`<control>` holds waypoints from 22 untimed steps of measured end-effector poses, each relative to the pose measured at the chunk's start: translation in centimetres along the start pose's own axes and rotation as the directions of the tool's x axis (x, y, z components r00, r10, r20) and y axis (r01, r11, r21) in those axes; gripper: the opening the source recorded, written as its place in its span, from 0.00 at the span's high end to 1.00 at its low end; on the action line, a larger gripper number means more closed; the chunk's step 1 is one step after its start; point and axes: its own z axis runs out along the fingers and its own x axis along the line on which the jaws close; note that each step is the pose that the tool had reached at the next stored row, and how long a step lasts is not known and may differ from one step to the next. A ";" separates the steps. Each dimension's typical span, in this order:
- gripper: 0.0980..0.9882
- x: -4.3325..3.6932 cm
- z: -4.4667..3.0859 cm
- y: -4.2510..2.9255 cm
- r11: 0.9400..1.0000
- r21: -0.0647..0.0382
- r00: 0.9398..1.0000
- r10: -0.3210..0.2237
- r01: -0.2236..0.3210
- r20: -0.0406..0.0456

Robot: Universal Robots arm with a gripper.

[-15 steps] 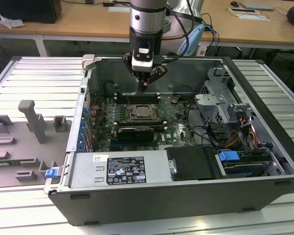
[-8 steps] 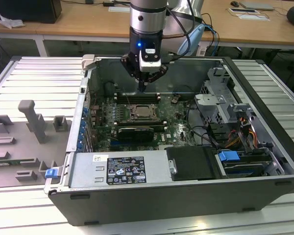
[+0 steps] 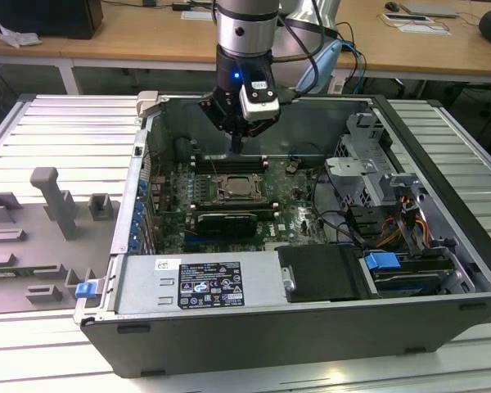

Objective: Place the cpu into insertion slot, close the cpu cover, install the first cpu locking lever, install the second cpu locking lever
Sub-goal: 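Install the first cpu locking lever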

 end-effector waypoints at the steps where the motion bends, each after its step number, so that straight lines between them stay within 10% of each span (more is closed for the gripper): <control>1: 0.99 0.00 0.00 0.00 1.000 0.000 1.000 -0.015 0.015 0.000; 12: 0.99 0.00 0.00 0.00 0.982 0.002 0.982 -0.189 0.189 -0.006; 17: 0.99 0.00 0.00 0.00 0.963 0.003 0.963 -0.270 0.270 -0.009; 22: 0.99 0.26 0.06 -0.09 0.927 0.001 0.927 -0.375 0.375 -0.012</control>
